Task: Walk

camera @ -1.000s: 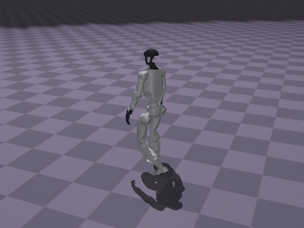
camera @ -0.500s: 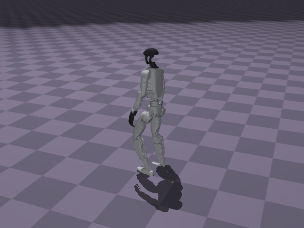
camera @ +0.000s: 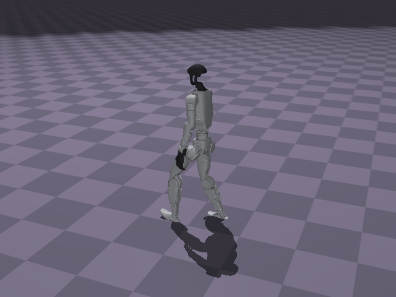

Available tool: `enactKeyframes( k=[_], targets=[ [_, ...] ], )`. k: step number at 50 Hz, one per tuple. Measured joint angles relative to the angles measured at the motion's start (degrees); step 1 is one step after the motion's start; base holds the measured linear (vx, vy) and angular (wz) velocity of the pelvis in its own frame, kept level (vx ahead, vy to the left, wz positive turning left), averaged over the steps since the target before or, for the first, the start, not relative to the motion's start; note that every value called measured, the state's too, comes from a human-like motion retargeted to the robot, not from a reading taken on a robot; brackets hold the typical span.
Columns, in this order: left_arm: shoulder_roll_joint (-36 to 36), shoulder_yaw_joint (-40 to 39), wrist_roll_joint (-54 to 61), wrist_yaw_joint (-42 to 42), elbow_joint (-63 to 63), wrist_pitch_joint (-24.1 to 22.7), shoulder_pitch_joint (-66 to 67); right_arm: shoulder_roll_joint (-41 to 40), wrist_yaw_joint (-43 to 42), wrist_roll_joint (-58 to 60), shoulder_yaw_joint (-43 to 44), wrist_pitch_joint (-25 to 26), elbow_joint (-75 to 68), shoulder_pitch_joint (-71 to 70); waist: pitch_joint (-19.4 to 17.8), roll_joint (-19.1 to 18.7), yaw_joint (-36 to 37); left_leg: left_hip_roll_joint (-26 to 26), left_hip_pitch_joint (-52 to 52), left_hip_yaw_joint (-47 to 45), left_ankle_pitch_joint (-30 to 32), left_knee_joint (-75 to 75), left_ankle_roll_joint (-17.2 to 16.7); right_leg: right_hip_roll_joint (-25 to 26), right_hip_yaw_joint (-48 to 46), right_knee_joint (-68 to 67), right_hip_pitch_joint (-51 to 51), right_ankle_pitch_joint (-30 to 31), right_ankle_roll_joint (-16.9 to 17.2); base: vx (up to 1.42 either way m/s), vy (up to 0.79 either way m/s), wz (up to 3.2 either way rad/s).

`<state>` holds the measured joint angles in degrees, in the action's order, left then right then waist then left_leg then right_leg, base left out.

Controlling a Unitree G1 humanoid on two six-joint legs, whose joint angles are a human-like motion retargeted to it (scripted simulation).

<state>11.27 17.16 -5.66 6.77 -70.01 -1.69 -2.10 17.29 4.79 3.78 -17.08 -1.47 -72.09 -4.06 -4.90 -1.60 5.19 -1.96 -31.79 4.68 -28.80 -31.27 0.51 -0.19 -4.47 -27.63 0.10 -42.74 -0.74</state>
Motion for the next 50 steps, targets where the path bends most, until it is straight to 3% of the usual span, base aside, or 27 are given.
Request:
enactKeyframes(
  k=[8, 15, 22, 28, 34, 37, 43, 50],
  targets=[
    [0.04, 0.55, -0.25, -0.19, -1.21, 0.30, 0.21, -0.86, -0.95, 0.05, 0.30, 0.11, 0.21, 0.08, 1.31, 1.96, 0.67, -0.16, -1.30, -1.55, 2.32, -4.75, 0.53, -1.75, 0.38, -2.78, 1.91, -1.84, 0.88, 0.25, 0.11, 0.10],
    [0.94, 0.21, 1.11, -0.46, -1.87, 0.48, -0.12, -2.05, -1.25, -0.54, 1.04, 0.41, -0.06, -0.11, 3.21, 4.45, 1.51, -2.89, -1.77, -3.02, 2.30, -9.73, 2.58, -4.00, 3.68, -6.16, 2.79, 1.64, 3.37, 0.30, 0.14, 0.28],
    [3.25, -1.30, 3.52, -1.49, -1.02, 0.25, -1.12, -2.93, -0.86, -1.14, 1.14, 0.65, 0.55, -1.65, 4.92, 7.82, 2.57, -8.28, 1.77, -2.91, 1.36, -7.27, 5.02, -7.07, 6.28, -10.23, 3.44, 12.30, 8.34, 0.29, 0.14, 0.37],
    [5.30, -2.98, 5.31, -2.93, 0.96, -0.16, -1.94, -2.82, -0.72, -1.69, 1.11, 0.59, 2.42, -3.58, 5.71, 10.28, 2.69, -13.63, 6.04, -1.86, 1.06, -3.83, 6.80, -8.88, 10.38, -17.58, 2.31, 24.23, 14.56, 0.27, 0.16, 0.49],
    [6.74, -4.60, 5.97, -3.95, 2.88, -0.29, -3.38, -2.23, -1.21, -2.93, 1.97, 0.35, 4.72, -6.14, 5.21, 11.22, 2.03, -17.35, 10.89, -0.15, 0.17, -1.03, 8.38, -11.89, 11.29, -28.25, -0.89, 30.78, 15.74, 0.24, 0.15, 0.45],
    [6.78, -4.87, 5.57, -4.09, 3.51, -0.23, -3.64, -2.00, -1.84, -3.60, 2.55, 0.04, 5.93, -6.59, 4.72, 11.30, 0.83, -19.45, 12.41, 0.84, -1.08, -1.82, 9.23, -14.18, 11.33, -34.77, -3.91, 29.42, 15.20, 0.23, 0.16, 0.54],
    [5.81, -4.54, 3.79, -3.62, 2.84, 0.47, -4.90, -1.40, -2.77, -5.17, 3.59, -0.43, 7.64, -7.08, 3.13, 9.45, -2.29, -21.16, 18.45, 5.22, -0.78, 2.31, 8.95, -17.40, 9.09, -41.14, -13.22, 18.51, 8.93, 0.25, 0.10, 0.58],
    [3.67, -2.80, 2.52, -2.90, 0.32, 0.95, -5.09, -1.19, -1.71, -6.11, 4.33, 0.12, 6.04, -4.34, 1.65, 6.21, -5.56, -19.80, 26.70, 12.46, 0.25, 10.04, 7.29, -13.02, 7.01, -32.64, -24.07, 11.31, 5.17, 0.30, 0.03, 0.68]
  ],
)
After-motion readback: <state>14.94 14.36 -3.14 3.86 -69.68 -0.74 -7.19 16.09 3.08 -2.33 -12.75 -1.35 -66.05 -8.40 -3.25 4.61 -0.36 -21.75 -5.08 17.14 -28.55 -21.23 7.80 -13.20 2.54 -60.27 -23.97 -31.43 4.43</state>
